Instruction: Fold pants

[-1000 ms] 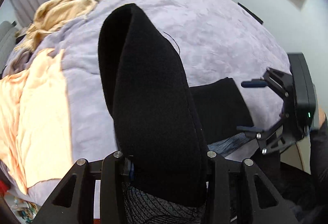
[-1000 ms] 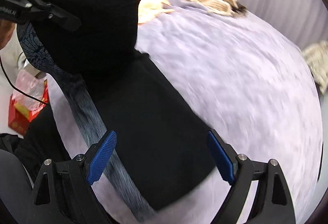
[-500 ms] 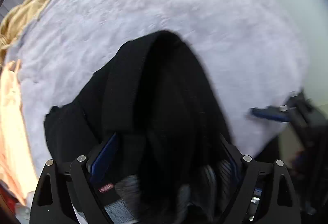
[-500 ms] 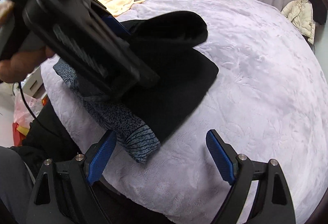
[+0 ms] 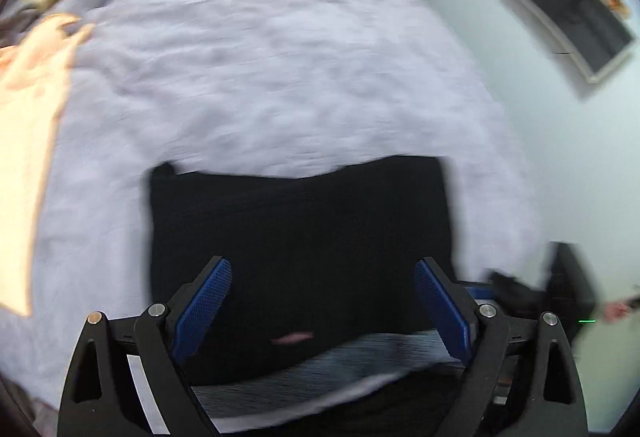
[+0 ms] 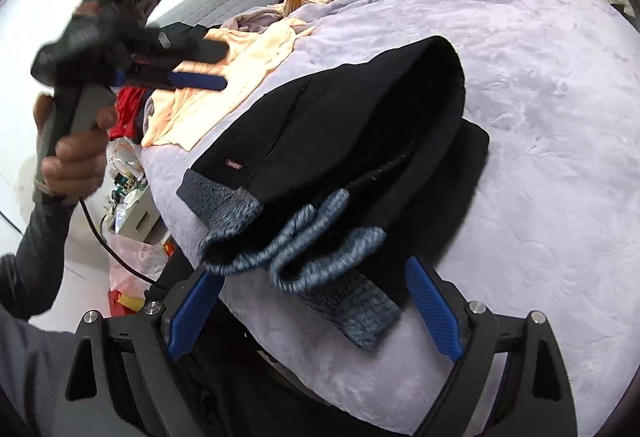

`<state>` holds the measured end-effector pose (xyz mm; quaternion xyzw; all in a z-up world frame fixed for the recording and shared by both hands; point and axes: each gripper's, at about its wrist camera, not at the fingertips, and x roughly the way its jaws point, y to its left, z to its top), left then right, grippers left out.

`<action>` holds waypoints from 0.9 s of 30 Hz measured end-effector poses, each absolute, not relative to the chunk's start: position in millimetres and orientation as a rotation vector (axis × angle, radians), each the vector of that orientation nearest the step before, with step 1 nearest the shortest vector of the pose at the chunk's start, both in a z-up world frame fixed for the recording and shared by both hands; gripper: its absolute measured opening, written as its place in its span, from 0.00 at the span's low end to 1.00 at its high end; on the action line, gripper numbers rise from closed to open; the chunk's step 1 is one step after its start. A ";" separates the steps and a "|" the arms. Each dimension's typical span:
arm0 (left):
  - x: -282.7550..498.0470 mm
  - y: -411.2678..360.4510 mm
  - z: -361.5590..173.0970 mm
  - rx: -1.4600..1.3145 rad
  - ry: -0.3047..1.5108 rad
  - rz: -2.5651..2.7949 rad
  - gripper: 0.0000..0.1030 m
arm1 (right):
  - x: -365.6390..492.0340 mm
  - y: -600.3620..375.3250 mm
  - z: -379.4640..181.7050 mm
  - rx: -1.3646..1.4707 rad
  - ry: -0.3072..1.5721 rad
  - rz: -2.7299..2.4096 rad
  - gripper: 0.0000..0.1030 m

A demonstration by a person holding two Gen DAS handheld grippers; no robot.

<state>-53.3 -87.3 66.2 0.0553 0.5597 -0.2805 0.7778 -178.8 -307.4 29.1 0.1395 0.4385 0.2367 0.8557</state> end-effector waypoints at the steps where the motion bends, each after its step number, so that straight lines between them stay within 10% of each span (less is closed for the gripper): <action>1: -51.4 -83.1 55.2 0.178 1.199 -0.516 0.91 | -176.2 -305.6 30.3 0.309 0.921 0.492 0.93; 8: -50.8 -65.7 11.8 0.145 1.233 -0.474 0.96 | -162.5 -311.3 36.7 0.461 0.881 0.502 0.96; 9: -49.4 -66.9 8.0 0.147 1.227 -0.466 1.00 | -153.0 -308.6 33.5 0.452 0.892 0.460 0.90; 10: -48.3 -68.8 6.1 0.150 1.221 -0.462 1.00 | -144.7 -300.0 27.6 0.425 0.932 0.446 0.46; 11: -46.8 -69.6 5.7 0.159 1.219 -0.450 1.00 | -137.1 -284.3 19.7 0.376 0.992 0.439 0.27; 13: -47.9 -67.3 16.2 0.136 1.216 -0.468 1.00 | -136.5 -288.8 27.5 0.333 1.016 0.409 0.24; 23: -39.4 -64.7 -7.8 0.133 1.231 -0.477 1.00 | -164.2 -336.4 0.9 0.541 0.978 0.356 0.31; 27: -33.5 -51.1 10.5 0.052 1.211 -0.462 1.00 | -179.8 -335.7 41.8 0.371 0.933 0.212 0.77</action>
